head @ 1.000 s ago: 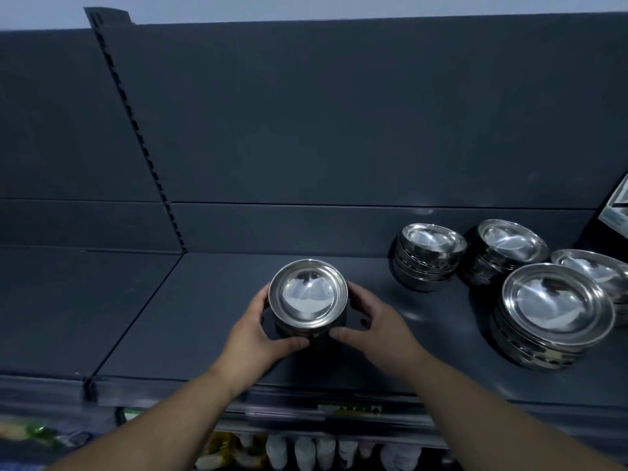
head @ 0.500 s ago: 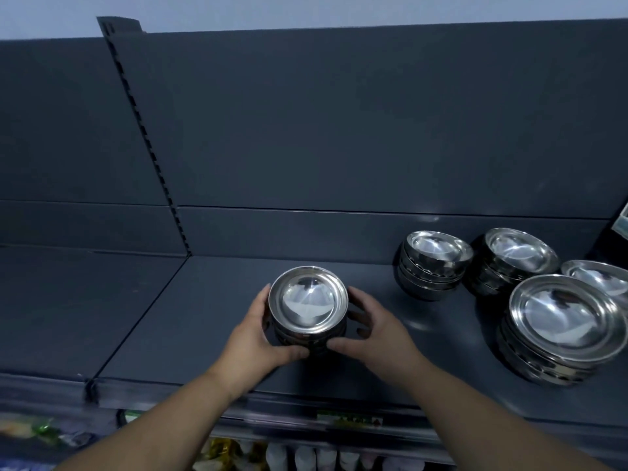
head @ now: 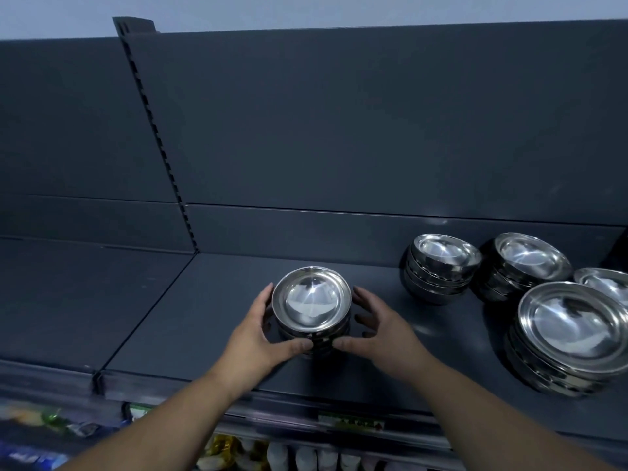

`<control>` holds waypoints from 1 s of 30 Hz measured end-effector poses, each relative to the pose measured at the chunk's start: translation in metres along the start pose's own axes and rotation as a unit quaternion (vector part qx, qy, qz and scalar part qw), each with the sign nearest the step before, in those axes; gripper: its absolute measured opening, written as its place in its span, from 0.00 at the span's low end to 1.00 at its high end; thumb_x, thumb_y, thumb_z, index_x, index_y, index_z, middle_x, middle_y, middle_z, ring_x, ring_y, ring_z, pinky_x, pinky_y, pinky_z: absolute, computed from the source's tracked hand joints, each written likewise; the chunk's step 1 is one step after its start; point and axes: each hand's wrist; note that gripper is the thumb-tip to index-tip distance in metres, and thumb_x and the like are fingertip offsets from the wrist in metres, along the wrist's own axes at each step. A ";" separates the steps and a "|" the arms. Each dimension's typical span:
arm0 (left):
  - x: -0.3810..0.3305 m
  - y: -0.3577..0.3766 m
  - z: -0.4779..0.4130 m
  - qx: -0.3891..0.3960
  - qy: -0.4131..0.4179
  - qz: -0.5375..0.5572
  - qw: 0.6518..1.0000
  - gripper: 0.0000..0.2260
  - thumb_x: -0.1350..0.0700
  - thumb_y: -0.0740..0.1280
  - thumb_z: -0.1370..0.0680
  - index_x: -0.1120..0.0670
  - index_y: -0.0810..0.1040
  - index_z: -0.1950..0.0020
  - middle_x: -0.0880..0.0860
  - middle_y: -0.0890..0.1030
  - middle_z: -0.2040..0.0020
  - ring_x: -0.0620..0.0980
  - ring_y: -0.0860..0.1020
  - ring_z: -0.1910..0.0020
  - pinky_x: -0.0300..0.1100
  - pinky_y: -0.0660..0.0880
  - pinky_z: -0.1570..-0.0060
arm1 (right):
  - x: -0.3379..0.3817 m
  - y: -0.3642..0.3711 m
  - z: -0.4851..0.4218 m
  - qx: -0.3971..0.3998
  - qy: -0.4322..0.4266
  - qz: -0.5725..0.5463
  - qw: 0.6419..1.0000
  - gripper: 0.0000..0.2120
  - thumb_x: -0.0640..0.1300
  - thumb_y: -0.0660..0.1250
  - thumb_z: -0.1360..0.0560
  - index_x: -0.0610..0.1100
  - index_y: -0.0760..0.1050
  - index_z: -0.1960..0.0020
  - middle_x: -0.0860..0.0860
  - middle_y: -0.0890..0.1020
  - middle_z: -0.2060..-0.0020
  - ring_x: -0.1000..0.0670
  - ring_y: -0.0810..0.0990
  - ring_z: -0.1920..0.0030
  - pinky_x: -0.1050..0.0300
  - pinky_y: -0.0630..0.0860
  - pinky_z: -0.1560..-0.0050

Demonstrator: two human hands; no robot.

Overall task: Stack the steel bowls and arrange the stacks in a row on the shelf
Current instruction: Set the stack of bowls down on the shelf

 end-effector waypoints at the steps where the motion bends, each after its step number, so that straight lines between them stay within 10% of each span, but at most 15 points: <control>1: 0.001 0.000 0.001 0.005 -0.007 0.008 1.000 0.57 0.37 0.81 0.48 0.40 0.55 0.24 0.42 0.72 0.30 0.40 0.70 0.31 0.47 0.66 0.29 | -0.003 0.000 0.000 0.016 0.008 -0.004 1.000 0.48 0.42 0.82 0.39 0.55 0.62 0.26 0.61 0.71 0.33 0.55 0.74 0.36 0.60 0.74 0.40; 8: 0.010 0.000 0.002 0.020 -0.007 0.034 0.999 0.44 0.59 0.81 0.38 0.41 0.63 0.29 0.45 0.80 0.40 0.40 0.78 0.40 0.44 0.73 0.35 | -0.007 0.017 0.002 0.053 0.007 -0.039 0.998 0.46 0.29 0.77 0.37 0.57 0.61 0.29 0.63 0.73 0.38 0.59 0.79 0.44 0.63 0.77 0.44; 19: 0.035 -0.085 0.004 0.008 -0.015 0.025 1.000 0.41 0.69 0.79 0.37 0.49 0.66 0.30 0.47 0.81 0.43 0.35 0.79 0.47 0.26 0.74 0.53 | 0.021 0.102 -0.013 0.044 0.011 -0.014 0.999 0.46 0.49 0.79 0.44 0.64 0.64 0.30 0.65 0.74 0.37 0.55 0.77 0.37 0.50 0.74 0.34; 30: 0.084 -0.218 -0.008 0.041 -0.009 0.006 0.999 0.43 0.51 0.83 0.44 0.43 0.67 0.32 0.43 0.80 0.41 0.38 0.78 0.42 0.37 0.75 0.41 | 0.068 0.230 -0.038 0.002 0.007 -0.023 1.000 0.38 0.35 0.77 0.32 0.66 0.63 0.37 0.70 0.71 0.41 0.60 0.79 0.44 0.67 0.76 0.45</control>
Point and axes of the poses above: each hand's wrist, its own z-axis away from the middle knuckle, its own y-axis out of the palm, x = y × z
